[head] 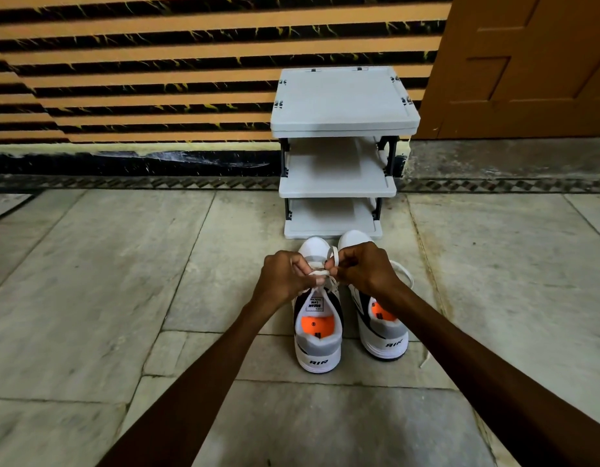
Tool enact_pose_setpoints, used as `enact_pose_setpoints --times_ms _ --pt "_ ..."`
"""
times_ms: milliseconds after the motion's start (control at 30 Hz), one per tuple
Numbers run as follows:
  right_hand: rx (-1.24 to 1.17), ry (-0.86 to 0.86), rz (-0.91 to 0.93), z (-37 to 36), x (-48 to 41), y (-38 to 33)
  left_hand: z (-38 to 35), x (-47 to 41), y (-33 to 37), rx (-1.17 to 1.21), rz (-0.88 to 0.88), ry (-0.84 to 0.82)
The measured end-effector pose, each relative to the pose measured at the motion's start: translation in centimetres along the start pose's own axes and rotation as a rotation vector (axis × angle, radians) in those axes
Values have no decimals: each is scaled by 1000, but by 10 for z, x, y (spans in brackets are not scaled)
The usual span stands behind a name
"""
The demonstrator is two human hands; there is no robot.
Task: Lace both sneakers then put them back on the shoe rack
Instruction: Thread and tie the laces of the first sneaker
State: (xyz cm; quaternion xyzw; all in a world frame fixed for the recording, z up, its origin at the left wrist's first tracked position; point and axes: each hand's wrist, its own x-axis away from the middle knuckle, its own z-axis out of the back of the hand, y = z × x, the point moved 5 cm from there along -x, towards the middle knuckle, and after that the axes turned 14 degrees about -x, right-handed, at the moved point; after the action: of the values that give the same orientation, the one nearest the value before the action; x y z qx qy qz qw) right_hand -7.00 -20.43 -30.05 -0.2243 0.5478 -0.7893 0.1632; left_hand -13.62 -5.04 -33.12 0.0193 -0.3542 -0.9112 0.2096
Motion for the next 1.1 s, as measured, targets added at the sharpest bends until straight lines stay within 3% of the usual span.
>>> enact_pose_setpoints --times_ms 100,267,333,433,500,633,800,1000,1100 --pt "-22 1 -4 -2 1 -2 7 0 6 45 -5 48" --pt "-9 48 7 -5 -3 -2 10 2 19 238 127 -166" --pt "-14 65 4 -5 -4 -1 19 3 20 83 124 -79" --pt "-46 74 -17 -4 -2 0 48 7 25 -335 63 235" --pt "-55 78 -42 -3 -1 1 62 7 28 -554 57 333" --pt "48 94 -46 -4 -2 3 56 4 20 -921 87 243" --pt "530 200 30 8 0 7 42 7 -7 -1266 167 76" --pt "755 159 29 0 2 14 22 13 -37 -1264 165 -61" --pt "700 208 57 2 1 11 11 10 -23 -1044 17 -12"
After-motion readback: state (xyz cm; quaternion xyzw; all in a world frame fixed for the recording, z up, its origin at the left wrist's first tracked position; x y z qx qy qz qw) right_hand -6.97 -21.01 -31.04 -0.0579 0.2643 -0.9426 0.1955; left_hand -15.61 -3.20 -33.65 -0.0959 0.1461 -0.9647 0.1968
